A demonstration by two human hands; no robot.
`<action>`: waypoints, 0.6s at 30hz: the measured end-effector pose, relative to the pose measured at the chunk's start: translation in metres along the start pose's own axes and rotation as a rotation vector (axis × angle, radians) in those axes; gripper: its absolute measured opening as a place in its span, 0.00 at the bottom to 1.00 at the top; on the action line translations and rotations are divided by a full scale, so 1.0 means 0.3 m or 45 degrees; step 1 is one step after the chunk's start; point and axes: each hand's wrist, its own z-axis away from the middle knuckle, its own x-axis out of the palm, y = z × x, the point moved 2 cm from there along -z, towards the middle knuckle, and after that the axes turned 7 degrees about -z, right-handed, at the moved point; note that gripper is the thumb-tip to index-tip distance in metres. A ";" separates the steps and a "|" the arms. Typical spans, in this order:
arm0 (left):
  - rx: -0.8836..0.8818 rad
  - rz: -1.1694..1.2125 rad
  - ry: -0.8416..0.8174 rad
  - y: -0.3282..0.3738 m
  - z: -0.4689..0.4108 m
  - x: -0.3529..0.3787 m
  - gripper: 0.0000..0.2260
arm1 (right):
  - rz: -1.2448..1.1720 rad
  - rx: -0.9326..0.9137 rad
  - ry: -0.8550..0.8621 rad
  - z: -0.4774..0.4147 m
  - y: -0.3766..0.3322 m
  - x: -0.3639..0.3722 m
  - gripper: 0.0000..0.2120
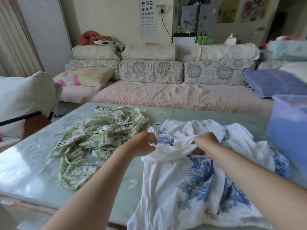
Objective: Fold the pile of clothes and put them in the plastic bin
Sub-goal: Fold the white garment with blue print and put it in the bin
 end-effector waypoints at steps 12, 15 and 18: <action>0.067 -0.209 -0.280 -0.018 -0.082 0.170 0.36 | 0.696 -0.816 -0.184 -0.116 0.063 0.044 0.10; 0.071 -0.104 0.075 -0.018 -0.095 0.130 0.38 | 0.172 -0.554 0.042 -0.174 0.043 0.006 0.12; -0.001 -0.072 0.485 -0.036 -0.092 0.049 0.37 | -0.362 -0.192 0.231 -0.217 0.050 -0.075 0.15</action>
